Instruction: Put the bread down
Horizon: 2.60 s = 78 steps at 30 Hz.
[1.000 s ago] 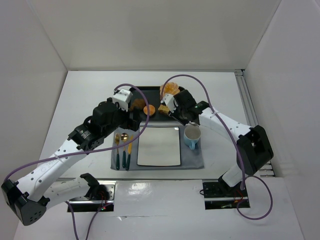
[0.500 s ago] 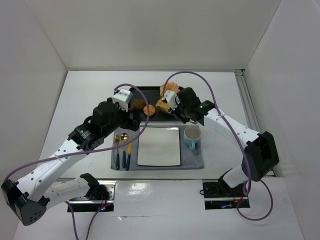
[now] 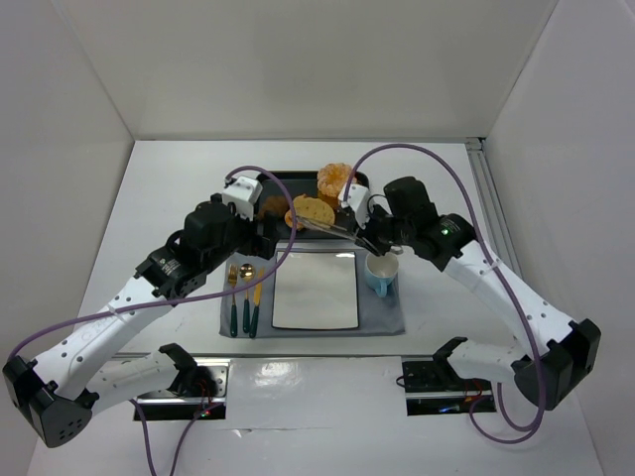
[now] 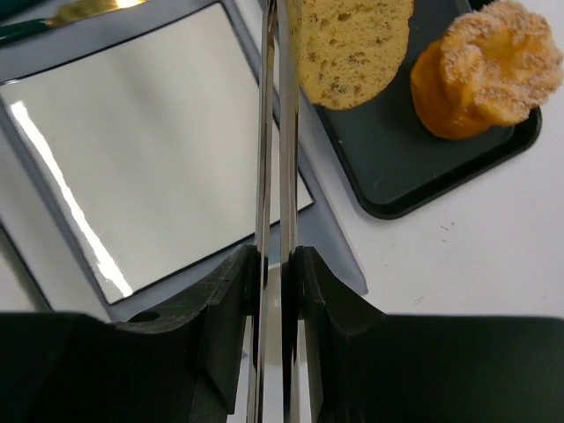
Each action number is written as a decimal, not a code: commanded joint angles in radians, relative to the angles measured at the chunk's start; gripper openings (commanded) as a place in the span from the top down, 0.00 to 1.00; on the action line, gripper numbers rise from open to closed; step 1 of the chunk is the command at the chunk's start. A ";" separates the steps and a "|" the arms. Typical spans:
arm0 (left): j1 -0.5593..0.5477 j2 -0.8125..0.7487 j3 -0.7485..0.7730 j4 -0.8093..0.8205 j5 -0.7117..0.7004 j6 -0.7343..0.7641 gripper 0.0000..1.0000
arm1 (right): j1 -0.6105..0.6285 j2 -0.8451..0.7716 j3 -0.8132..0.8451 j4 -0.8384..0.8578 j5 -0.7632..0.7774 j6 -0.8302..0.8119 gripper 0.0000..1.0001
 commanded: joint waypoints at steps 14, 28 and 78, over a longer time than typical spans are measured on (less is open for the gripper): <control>0.064 -0.029 -0.017 0.053 -0.022 0.014 0.00 | -0.001 -0.057 -0.078 -0.292 -0.286 -0.160 1.00; 0.073 -0.029 -0.017 0.053 -0.022 0.014 0.00 | 0.008 0.006 -0.096 -0.315 -0.300 -0.182 0.94; 0.073 -0.056 -0.017 0.053 -0.032 0.014 0.00 | -0.128 -0.152 0.028 -0.139 -0.202 -0.075 0.54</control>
